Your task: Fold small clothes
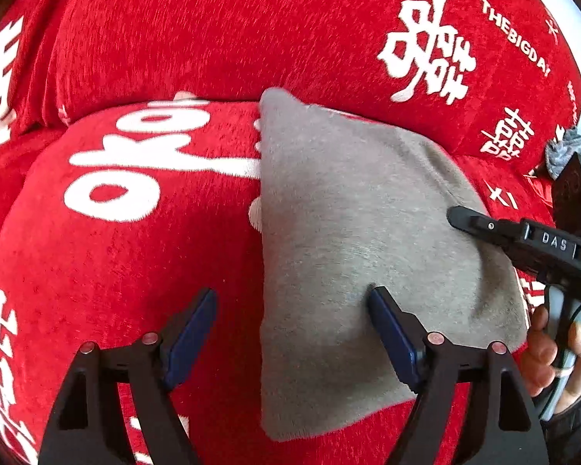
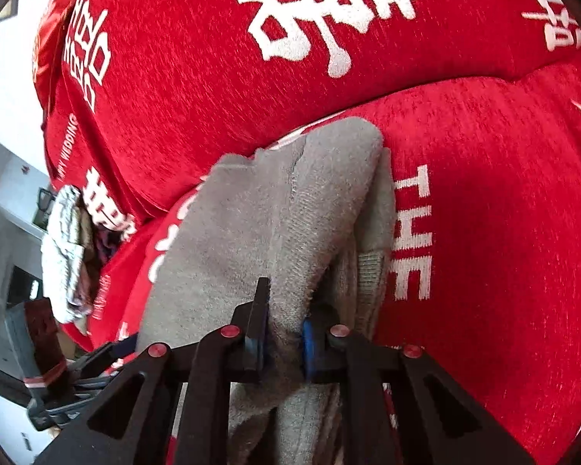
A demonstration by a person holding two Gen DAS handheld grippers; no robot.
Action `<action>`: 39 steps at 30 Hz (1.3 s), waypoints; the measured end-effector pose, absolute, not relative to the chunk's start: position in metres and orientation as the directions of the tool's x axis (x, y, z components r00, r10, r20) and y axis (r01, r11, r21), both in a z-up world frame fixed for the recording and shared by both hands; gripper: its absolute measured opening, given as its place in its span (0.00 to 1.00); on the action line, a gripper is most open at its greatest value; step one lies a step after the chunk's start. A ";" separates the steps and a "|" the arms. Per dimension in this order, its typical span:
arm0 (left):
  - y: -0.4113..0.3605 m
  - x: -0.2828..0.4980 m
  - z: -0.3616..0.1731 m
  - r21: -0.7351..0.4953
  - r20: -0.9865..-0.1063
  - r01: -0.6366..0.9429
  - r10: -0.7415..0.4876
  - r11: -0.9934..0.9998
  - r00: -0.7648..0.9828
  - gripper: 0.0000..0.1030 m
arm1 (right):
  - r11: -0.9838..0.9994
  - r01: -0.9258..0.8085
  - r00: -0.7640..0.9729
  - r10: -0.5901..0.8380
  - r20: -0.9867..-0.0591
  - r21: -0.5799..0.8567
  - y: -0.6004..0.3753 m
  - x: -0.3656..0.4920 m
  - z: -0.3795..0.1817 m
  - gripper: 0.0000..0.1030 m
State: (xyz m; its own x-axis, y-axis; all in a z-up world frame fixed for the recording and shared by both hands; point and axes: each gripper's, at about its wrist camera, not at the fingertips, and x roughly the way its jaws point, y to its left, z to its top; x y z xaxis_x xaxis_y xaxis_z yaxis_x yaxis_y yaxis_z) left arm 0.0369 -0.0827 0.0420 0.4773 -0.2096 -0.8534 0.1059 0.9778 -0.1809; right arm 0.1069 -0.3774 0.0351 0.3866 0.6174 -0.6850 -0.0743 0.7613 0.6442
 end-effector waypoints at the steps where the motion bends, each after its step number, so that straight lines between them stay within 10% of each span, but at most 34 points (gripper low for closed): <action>1: -0.082 0.035 0.048 -0.181 -0.844 0.116 -0.214 0.977 0.492 0.79 | 0.772 -0.071 0.399 0.603 -0.691 0.632 -0.378 0.105 0.041 0.24; 7: -0.086 0.048 0.063 -0.138 -0.829 0.106 -0.174 0.985 0.532 0.79 | 0.768 -0.248 0.497 0.624 -0.603 0.590 -0.367 0.065 0.098 0.69; 13: -0.088 0.047 0.039 -0.120 -0.850 0.099 -0.154 0.988 0.504 0.79 | 0.729 -0.226 0.395 0.675 -0.623 0.646 -0.350 0.050 0.057 0.66; 16: -0.082 0.043 0.029 -0.130 -0.852 0.108 -0.167 0.986 0.497 0.88 | 0.737 -0.181 0.421 0.657 -0.626 0.652 -0.361 0.041 0.034 0.40; 24: -0.087 0.058 0.051 -0.116 -0.829 0.113 -0.159 0.987 0.536 0.89 | 0.751 -0.265 0.492 0.645 -0.585 0.605 -0.353 0.051 0.080 0.63; 33: -0.093 0.100 0.030 -0.119 -0.883 0.109 -0.156 0.987 0.442 0.89 | 0.699 -0.131 0.409 0.684 -0.604 0.703 -0.372 0.125 0.032 0.53; 39: -0.098 0.128 0.038 -0.114 -0.878 0.094 -0.144 0.989 0.457 0.89 | 0.619 -0.141 0.428 0.742 -0.516 0.773 -0.382 0.150 0.043 0.66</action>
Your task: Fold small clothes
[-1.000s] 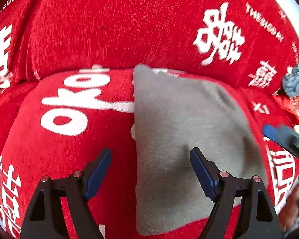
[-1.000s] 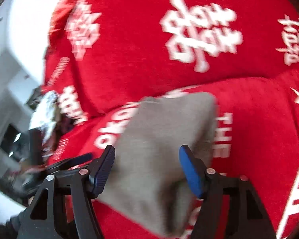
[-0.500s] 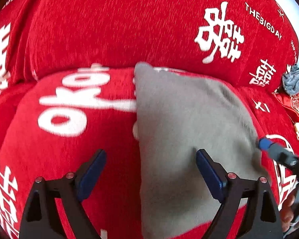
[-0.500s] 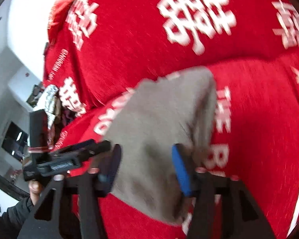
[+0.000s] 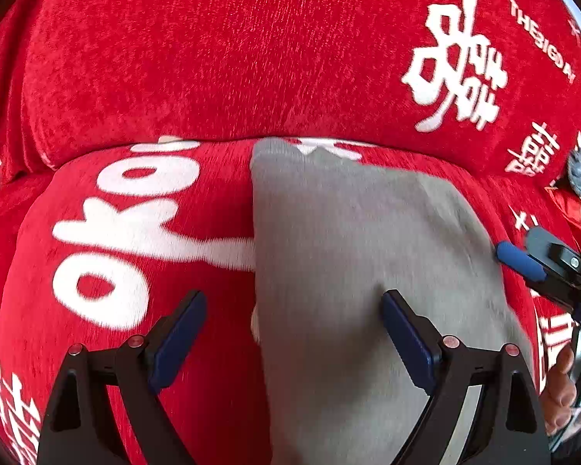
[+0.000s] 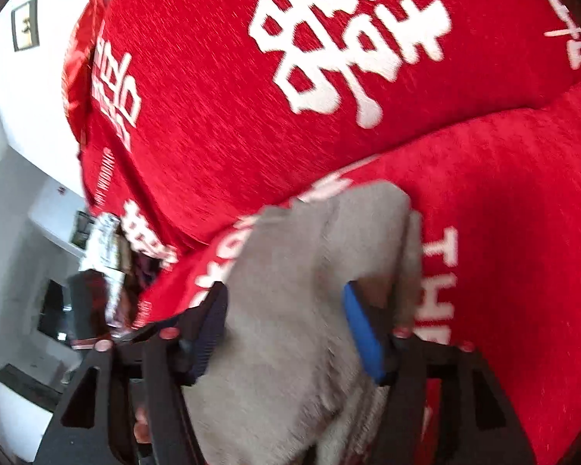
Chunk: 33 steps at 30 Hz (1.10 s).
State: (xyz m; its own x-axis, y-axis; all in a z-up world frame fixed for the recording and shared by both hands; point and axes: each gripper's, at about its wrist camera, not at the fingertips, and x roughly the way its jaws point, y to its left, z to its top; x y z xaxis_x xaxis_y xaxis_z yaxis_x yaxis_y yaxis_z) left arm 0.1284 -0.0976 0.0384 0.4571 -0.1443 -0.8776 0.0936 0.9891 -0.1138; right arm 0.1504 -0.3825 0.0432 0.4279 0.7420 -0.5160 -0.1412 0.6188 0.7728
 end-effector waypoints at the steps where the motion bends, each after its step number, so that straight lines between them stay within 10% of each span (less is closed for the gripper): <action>1: -0.100 0.138 0.035 -0.110 -0.885 0.089 -0.139 0.990 0.445 0.89 | 0.612 -0.129 0.421 0.746 -0.515 0.781 -0.383 0.157 0.040 0.66; 9: -0.092 0.175 0.006 -0.191 -0.924 0.010 -0.183 0.982 0.336 0.89 | 0.669 0.049 0.404 0.666 -0.627 0.742 -0.395 0.195 0.008 0.62; 18: -0.087 0.116 0.042 -0.185 -0.854 0.113 -0.216 0.976 0.473 0.89 | 0.670 -0.243 0.375 0.732 -0.569 0.702 -0.344 0.114 0.074 0.67; 33: -0.076 0.043 0.036 -0.085 -0.839 0.186 -0.171 0.979 0.516 0.89 | 0.834 -0.261 0.403 0.551 -0.731 0.485 -0.340 0.016 0.067 0.67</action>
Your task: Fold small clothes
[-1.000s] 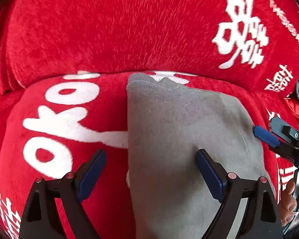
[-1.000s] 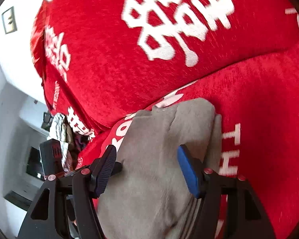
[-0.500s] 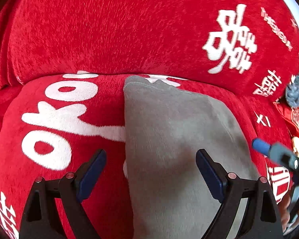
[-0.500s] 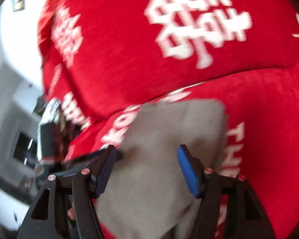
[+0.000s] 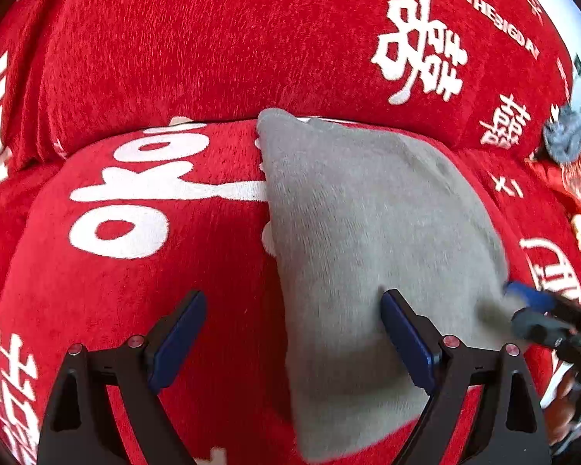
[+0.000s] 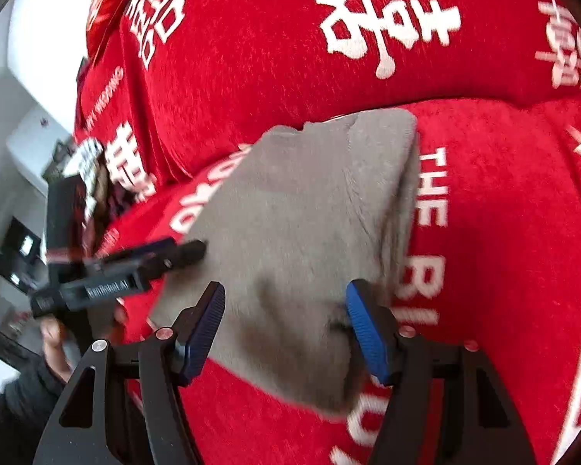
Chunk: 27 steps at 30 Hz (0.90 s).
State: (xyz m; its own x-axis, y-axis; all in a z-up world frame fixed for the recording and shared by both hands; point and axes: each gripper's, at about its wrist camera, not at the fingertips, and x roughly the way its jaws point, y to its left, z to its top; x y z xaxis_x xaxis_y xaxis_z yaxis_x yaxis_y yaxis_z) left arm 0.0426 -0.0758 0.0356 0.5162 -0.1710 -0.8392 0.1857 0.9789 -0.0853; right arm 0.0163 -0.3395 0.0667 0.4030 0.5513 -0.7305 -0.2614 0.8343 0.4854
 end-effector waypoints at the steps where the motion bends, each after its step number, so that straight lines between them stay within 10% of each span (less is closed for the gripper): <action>1: -0.075 0.039 0.038 -0.067 -0.834 0.195 -0.162 0.978 0.527 0.89 | 0.855 -0.258 0.414 0.518 -0.748 0.450 -0.343 0.011 0.071 0.67; 11: -0.072 0.047 0.056 -0.042 -0.818 0.210 -0.154 0.977 0.555 0.89 | 0.879 -0.121 0.485 0.458 -0.745 0.462 -0.384 0.039 0.088 0.73; 27: -0.091 0.110 0.004 -0.383 -0.869 0.144 -0.409 0.912 0.277 0.89 | 0.802 0.033 0.337 0.553 -0.762 0.597 -0.363 0.106 0.014 0.73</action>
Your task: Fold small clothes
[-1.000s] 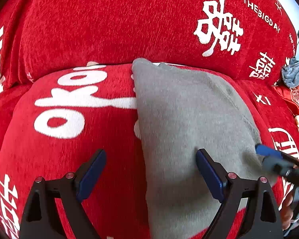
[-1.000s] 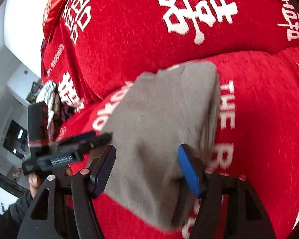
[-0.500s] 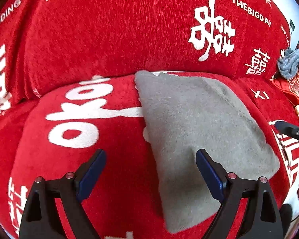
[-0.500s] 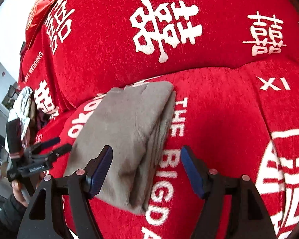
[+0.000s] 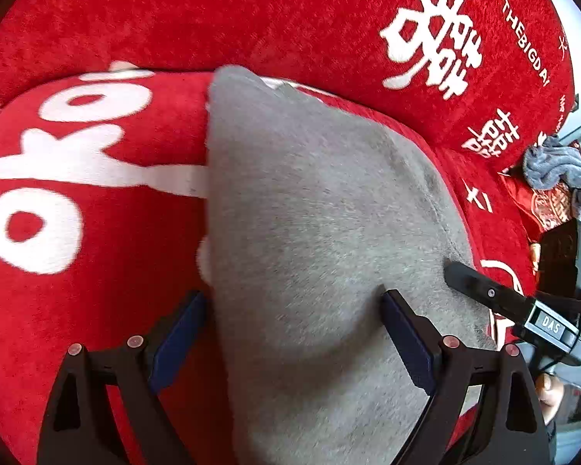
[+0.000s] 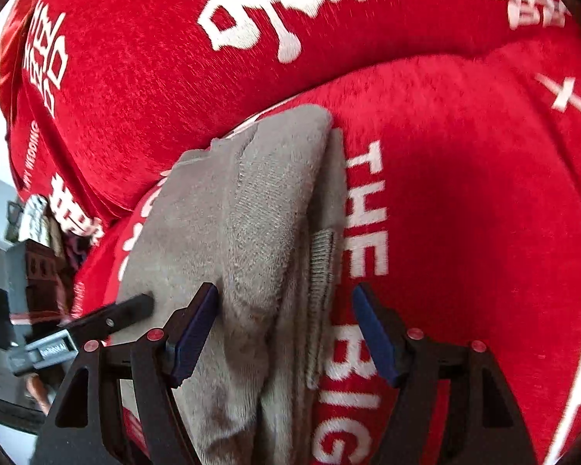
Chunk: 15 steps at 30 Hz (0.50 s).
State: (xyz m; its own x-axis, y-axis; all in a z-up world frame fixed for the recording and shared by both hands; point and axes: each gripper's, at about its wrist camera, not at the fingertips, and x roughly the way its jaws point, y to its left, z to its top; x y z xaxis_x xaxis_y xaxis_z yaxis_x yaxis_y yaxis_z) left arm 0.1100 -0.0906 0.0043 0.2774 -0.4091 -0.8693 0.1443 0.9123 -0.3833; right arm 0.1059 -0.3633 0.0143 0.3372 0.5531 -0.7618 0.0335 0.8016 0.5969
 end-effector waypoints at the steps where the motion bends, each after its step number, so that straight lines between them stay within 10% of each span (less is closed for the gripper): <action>1: -0.092 0.112 0.002 -0.395 -0.866 0.144 -0.420 0.907 0.272 0.89 | 0.794 0.028 0.336 0.565 -0.754 0.607 -0.362 0.108 0.013 0.73; 4: -0.098 0.115 0.001 -0.407 -0.856 0.155 -0.435 0.900 0.280 0.87 | 0.789 -0.012 0.317 0.586 -0.746 0.615 -0.349 0.113 0.011 0.71; 9: -0.104 0.114 0.013 -0.376 -0.856 0.190 -0.418 0.907 0.304 0.53 | 0.844 -0.098 0.347 0.526 -0.776 0.528 -0.329 0.110 0.031 0.41; 15: -0.107 0.103 0.028 -0.304 -0.859 0.232 -0.372 0.924 0.352 0.47 | 0.893 -0.160 0.405 0.447 -0.798 0.420 -0.308 0.097 0.058 0.37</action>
State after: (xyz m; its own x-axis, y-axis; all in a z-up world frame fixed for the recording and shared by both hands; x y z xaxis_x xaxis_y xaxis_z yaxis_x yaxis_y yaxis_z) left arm 0.1026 -0.1072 0.0276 0.3516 -0.3716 -0.8592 0.2324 0.9238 -0.3044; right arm 0.0970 -0.3080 0.0581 0.4049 0.4471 -0.7976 -0.1598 0.8935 0.4197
